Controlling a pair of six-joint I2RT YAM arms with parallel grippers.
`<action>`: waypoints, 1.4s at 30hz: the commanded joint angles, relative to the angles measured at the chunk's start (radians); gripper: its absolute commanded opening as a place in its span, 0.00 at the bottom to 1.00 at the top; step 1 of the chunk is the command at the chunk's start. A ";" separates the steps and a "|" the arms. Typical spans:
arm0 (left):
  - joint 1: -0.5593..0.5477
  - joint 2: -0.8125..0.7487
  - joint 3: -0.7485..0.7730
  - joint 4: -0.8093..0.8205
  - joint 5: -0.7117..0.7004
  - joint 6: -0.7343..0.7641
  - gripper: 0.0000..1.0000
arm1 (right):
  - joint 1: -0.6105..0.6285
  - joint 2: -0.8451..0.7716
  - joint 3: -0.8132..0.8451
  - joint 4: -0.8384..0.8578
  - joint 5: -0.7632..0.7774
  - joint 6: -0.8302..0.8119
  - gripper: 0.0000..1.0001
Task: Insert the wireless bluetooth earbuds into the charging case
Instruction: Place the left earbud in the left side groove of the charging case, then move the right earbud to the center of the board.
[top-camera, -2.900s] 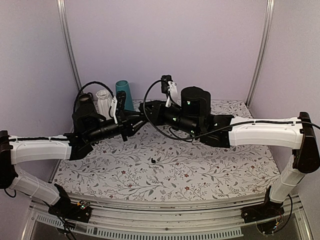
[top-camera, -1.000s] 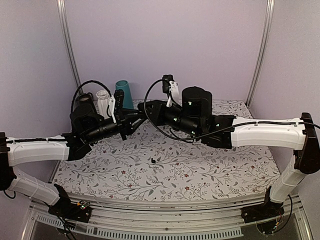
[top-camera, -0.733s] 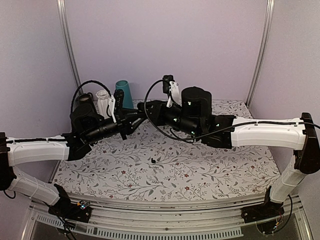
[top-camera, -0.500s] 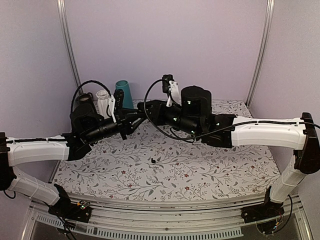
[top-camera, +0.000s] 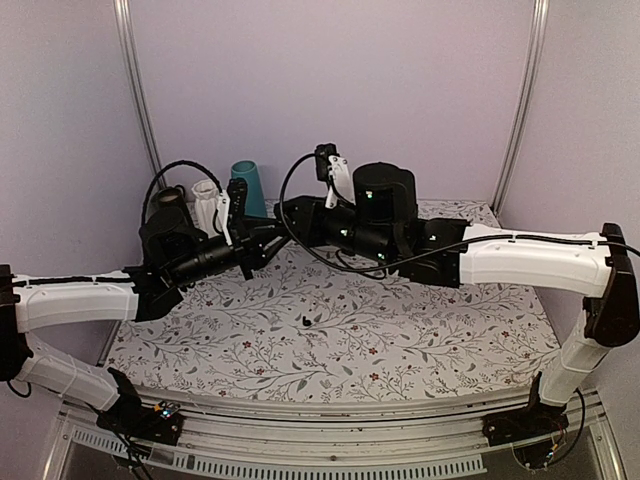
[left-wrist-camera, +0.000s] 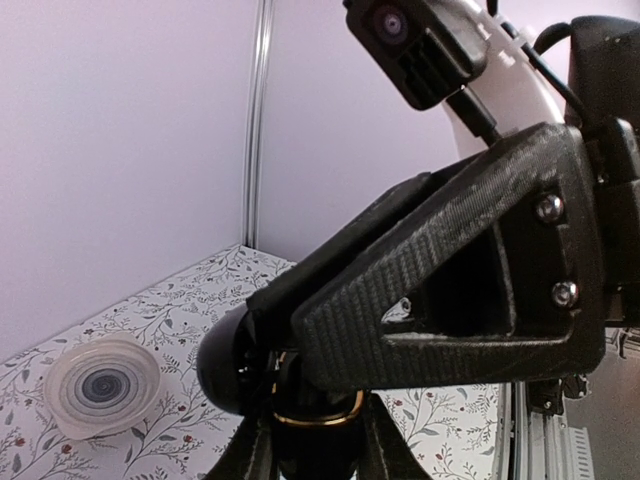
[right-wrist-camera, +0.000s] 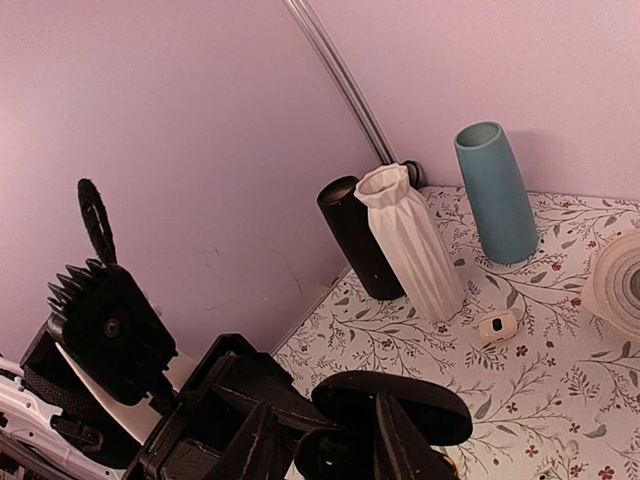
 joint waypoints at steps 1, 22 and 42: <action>-0.008 -0.022 0.016 0.104 0.008 0.010 0.00 | 0.014 0.029 0.010 -0.094 -0.011 -0.004 0.33; -0.004 -0.022 -0.032 0.180 0.054 0.030 0.00 | 0.007 -0.109 0.013 -0.149 -0.012 -0.002 0.59; 0.032 -0.069 -0.062 0.198 0.205 0.056 0.00 | -0.050 -0.301 -0.208 -0.124 0.005 -0.074 0.62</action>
